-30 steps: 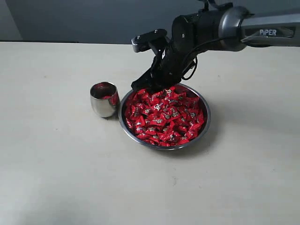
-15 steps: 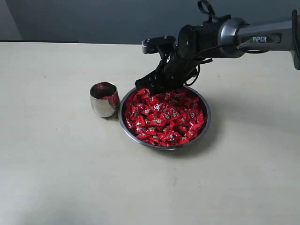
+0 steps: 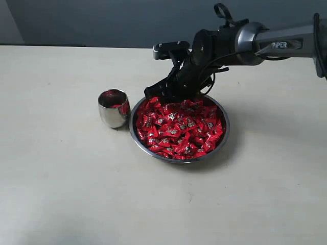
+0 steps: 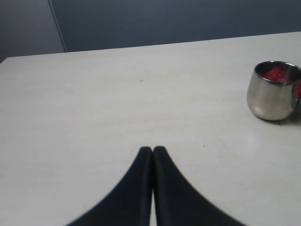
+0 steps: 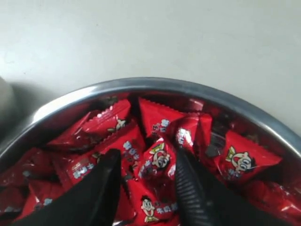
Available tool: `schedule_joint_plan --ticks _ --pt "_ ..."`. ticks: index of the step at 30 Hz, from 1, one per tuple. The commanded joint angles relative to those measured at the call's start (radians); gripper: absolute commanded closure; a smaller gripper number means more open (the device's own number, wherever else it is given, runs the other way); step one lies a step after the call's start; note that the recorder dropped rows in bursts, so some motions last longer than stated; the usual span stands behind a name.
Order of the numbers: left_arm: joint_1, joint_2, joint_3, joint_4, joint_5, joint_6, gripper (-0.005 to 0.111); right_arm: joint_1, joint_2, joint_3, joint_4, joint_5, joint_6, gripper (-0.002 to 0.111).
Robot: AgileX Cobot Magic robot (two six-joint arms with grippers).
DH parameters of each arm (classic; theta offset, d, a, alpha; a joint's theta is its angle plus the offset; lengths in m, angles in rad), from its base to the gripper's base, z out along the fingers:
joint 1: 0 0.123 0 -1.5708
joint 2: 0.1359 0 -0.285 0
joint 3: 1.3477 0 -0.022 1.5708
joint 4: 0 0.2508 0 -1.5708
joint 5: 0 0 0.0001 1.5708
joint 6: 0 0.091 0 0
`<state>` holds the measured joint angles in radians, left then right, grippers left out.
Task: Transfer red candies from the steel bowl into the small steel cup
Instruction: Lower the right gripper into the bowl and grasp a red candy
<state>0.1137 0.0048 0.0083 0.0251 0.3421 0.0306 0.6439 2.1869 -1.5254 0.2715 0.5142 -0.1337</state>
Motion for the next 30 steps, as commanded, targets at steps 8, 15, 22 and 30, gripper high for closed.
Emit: schedule_joint_plan --ticks 8,15,22,30 --pt "-0.005 -0.005 -0.008 0.002 -0.005 -0.001 0.106 -0.004 0.018 0.006 0.017 -0.015 -0.008 0.07" --pt "-0.005 -0.005 -0.008 0.002 -0.005 -0.001 0.106 -0.004 0.018 0.006 -0.009 0.041 -0.008 0.07" --pt "-0.005 -0.005 -0.008 0.002 -0.005 -0.001 0.106 -0.004 0.018 0.006 -0.023 0.033 -0.008 0.07" --pt "-0.005 -0.005 -0.008 0.002 -0.005 -0.001 0.106 -0.004 0.021 0.006 0.036 0.002 -0.018 0.07"
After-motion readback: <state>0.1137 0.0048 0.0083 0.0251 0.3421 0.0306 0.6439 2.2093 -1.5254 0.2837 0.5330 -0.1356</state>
